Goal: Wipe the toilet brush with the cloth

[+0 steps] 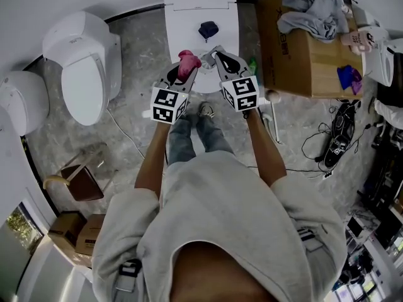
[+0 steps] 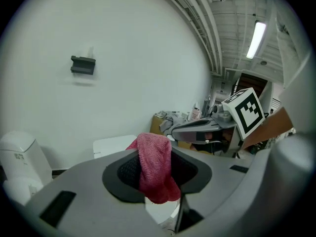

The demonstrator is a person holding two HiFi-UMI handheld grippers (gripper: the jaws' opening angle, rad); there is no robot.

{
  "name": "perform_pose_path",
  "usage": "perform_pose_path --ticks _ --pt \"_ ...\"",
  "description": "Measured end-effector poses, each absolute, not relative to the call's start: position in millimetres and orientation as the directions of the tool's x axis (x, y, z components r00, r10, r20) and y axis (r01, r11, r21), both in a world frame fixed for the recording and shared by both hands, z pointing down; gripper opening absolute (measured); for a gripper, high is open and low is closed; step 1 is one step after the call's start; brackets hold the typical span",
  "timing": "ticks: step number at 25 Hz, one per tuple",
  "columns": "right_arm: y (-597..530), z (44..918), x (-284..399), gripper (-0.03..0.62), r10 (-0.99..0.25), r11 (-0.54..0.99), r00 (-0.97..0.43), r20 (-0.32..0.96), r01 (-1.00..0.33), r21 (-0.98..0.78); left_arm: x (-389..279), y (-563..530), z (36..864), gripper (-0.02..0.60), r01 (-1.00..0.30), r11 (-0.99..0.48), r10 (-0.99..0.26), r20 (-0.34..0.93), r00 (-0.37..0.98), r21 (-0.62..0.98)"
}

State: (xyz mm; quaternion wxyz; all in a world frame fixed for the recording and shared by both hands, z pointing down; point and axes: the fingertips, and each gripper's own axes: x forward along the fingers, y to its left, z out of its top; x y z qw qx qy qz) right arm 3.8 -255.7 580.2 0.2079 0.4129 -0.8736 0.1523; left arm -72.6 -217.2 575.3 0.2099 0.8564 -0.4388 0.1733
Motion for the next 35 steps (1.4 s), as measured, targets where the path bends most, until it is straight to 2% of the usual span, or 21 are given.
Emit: perform_pose_path --ticks 13,35 --pt "-254.2 578.5 0.5 0.031 -0.652 0.614 -0.588 0.478 -0.780 -0.122 -44.6 -227.3 583.3 0.142 -0.782 -0.599 -0.639 0.486 0.596 0.172" --pt "-260.0 576.3 6.7 0.031 -0.667 0.593 -0.585 0.461 -0.792 -0.146 -34.1 -238.5 627.4 0.142 -0.776 -0.586 -0.595 0.526 0.608 0.233"
